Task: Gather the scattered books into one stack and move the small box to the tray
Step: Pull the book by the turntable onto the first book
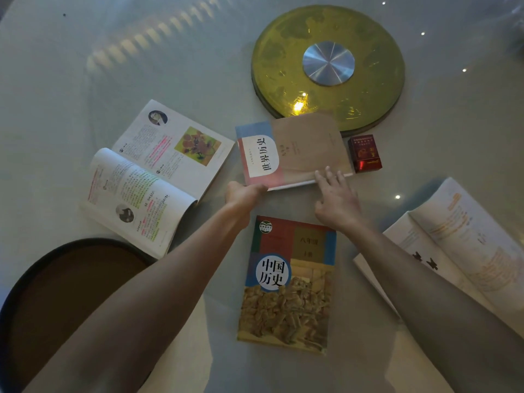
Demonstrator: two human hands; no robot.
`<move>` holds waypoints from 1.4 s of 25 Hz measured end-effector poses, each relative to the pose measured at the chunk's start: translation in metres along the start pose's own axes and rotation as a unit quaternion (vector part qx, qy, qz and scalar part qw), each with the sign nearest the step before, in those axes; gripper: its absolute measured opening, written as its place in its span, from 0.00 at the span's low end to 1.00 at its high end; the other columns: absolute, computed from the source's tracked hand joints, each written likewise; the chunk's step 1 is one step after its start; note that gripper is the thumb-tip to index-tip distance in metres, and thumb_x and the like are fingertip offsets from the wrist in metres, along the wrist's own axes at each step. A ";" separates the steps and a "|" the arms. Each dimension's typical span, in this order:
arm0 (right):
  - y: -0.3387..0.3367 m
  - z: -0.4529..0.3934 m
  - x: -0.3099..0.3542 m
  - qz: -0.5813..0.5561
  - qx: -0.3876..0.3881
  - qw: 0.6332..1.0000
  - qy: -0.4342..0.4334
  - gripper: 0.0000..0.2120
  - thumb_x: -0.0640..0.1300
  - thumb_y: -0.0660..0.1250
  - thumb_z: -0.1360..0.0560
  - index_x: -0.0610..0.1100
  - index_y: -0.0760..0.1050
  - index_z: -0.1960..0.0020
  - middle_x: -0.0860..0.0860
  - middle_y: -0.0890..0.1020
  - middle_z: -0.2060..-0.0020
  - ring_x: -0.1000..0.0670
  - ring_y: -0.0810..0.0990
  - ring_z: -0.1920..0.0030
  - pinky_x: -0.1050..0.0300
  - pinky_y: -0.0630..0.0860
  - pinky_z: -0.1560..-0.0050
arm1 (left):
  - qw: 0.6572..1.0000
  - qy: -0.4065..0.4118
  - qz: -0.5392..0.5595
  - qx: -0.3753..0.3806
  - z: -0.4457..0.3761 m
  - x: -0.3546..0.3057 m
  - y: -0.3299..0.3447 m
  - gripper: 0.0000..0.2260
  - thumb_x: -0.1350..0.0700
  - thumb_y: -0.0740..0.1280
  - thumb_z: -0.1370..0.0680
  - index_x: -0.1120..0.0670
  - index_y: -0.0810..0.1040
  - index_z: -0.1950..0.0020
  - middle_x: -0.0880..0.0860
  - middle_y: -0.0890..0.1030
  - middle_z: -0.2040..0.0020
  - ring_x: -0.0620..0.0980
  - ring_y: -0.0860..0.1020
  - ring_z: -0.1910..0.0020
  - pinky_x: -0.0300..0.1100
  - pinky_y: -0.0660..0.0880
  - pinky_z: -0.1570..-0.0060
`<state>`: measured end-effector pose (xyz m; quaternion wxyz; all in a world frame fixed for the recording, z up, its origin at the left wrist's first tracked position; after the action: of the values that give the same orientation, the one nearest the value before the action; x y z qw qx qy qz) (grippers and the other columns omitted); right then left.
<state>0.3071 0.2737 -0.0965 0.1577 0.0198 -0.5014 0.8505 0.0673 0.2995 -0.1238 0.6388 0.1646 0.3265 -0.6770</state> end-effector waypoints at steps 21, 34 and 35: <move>-0.042 0.071 0.017 -0.439 -0.086 0.893 0.055 0.32 0.63 0.60 0.21 0.43 0.68 0.25 0.44 0.76 0.31 0.45 0.76 0.34 0.41 0.76 0.34 | 0.949 0.104 0.219 0.204 0.086 -0.076 0.015 0.12 0.61 0.62 0.16 0.61 0.79 0.35 0.57 0.85 0.50 0.54 0.85 0.57 0.44 0.82 0.60; 0.061 0.169 -0.036 -0.646 0.031 0.744 0.169 0.08 0.44 0.67 0.19 0.41 0.82 0.46 0.43 0.86 0.51 0.45 0.83 0.54 0.48 0.78 0.52 | 0.969 0.086 0.047 0.226 0.131 0.016 -0.020 0.13 0.58 0.63 0.17 0.58 0.81 0.35 0.57 0.86 0.44 0.54 0.84 0.47 0.48 0.82 0.50; 0.067 0.176 -0.041 -0.617 0.015 0.767 0.178 0.08 0.44 0.66 0.19 0.41 0.83 0.46 0.44 0.87 0.50 0.45 0.84 0.54 0.47 0.79 0.51 | 0.979 0.084 0.000 0.187 0.127 0.032 -0.025 0.13 0.57 0.64 0.17 0.57 0.82 0.36 0.54 0.86 0.46 0.52 0.85 0.49 0.46 0.83 0.54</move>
<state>0.3045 0.0824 -0.0732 0.7345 0.1752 -0.3312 0.5657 0.0634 0.1919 -0.0453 0.5670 0.3373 0.2472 -0.7097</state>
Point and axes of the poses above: each hand's wrist, its own z-axis away from the middle knuckle, its own y-axis out of the palm, x = y × z, the point moved 10 cm from there along -z, towards the middle knuckle
